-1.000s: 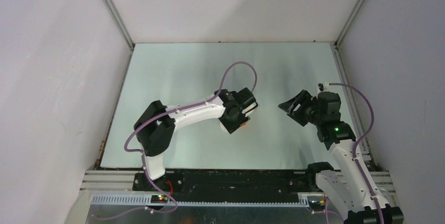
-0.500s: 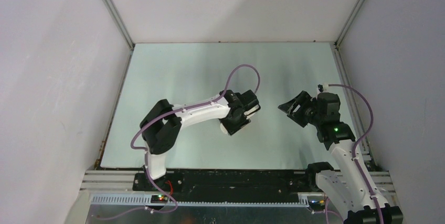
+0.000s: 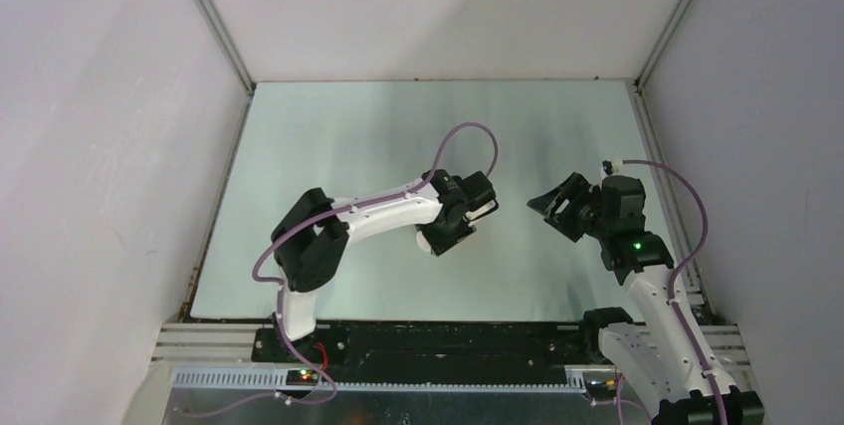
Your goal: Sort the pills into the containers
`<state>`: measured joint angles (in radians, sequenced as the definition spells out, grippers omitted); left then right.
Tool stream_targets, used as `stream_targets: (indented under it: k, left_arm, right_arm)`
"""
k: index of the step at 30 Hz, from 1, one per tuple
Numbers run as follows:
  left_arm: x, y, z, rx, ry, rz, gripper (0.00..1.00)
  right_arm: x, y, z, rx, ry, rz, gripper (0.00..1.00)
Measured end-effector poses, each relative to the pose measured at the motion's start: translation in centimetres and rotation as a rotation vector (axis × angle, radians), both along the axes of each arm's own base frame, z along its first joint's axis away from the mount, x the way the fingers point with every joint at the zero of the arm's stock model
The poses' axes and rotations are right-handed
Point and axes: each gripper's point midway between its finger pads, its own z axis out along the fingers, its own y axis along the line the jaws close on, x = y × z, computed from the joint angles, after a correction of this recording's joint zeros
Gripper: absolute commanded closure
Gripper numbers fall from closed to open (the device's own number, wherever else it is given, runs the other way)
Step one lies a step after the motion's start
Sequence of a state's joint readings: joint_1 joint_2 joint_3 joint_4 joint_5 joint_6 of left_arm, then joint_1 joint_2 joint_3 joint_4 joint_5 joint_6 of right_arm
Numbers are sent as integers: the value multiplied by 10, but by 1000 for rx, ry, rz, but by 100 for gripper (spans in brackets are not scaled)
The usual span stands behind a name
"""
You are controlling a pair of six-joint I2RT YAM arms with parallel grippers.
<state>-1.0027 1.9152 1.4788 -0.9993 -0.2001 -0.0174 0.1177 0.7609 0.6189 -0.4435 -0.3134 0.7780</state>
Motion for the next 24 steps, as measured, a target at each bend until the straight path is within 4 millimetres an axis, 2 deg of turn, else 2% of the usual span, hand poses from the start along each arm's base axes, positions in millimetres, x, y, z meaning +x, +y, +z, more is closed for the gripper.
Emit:
stream_targets:
  k: [24]
  left_arm:
    - [5,-4,4,108,-40,-57,100]
  right_arm:
    - [0,-1,0,1,1,-3,34]
